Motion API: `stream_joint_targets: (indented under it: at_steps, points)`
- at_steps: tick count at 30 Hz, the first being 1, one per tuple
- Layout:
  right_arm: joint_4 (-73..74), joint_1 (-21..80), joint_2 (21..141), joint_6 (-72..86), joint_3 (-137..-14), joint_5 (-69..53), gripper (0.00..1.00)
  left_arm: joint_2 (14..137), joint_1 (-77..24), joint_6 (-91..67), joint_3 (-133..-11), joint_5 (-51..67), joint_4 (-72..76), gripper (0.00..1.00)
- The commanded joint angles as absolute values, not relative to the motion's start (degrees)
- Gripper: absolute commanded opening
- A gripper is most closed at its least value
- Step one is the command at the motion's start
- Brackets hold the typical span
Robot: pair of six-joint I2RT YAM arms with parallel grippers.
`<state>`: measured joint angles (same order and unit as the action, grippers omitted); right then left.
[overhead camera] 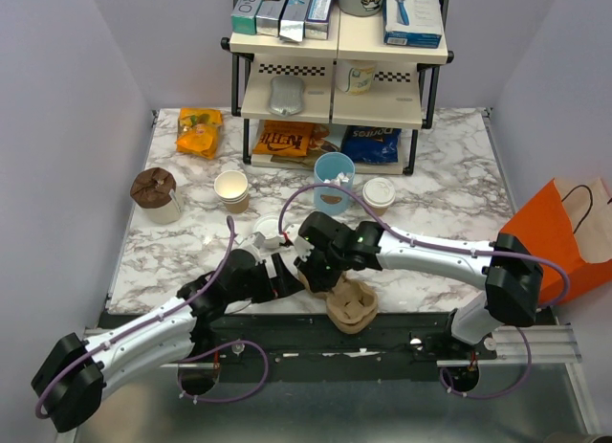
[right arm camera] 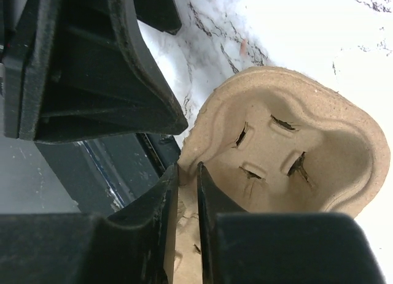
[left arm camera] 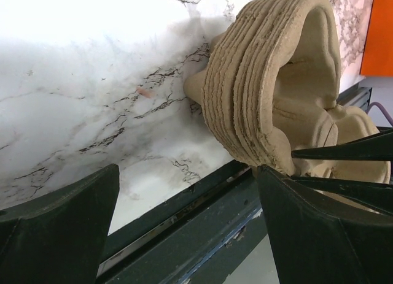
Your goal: Pack the takeout coffee
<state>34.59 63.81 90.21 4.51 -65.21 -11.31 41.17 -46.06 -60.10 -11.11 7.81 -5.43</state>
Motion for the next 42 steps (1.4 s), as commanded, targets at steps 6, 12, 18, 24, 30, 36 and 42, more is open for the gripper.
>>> stream_joint_targets:
  at_steps: [6, 12, 18, 24, 30, 36, 42]
  points:
    - [33.9, 64.4, 88.9, 8.3, -67.2, -14.6, 0.08, 43.1, -45.7, -59.8, -10.7, 10.2, -1.7, 0.99]
    - [31.3, 64.4, 86.0, 9.7, -66.7, -14.2, 0.01, 45.3, -45.7, -61.0, -9.8, 9.9, -1.1, 0.99]
    - [29.4, 64.4, 83.4, 10.9, -66.0, -14.9, 0.01, 45.5, -45.7, -61.3, -9.2, 9.3, -2.3, 0.99]
    - [30.3, 64.4, 85.0, 11.3, -66.6, -13.5, 0.01, 44.1, -45.6, -60.6, -9.8, 8.7, -4.0, 0.99]
    - [33.1, 64.4, 86.5, 9.8, -67.0, -8.9, 0.24, 43.5, -45.7, -60.6, -10.0, 8.4, -4.9, 0.99]
    - [32.9, 64.4, 89.3, 9.8, -67.8, -7.1, 0.41, 43.8, -45.6, -60.8, -9.9, 8.2, -4.2, 0.99]
    - [33.9, 64.4, 92.0, 10.4, -68.6, -4.9, 0.41, 44.1, -45.6, -60.6, -10.2, 8.2, -3.9, 0.99]
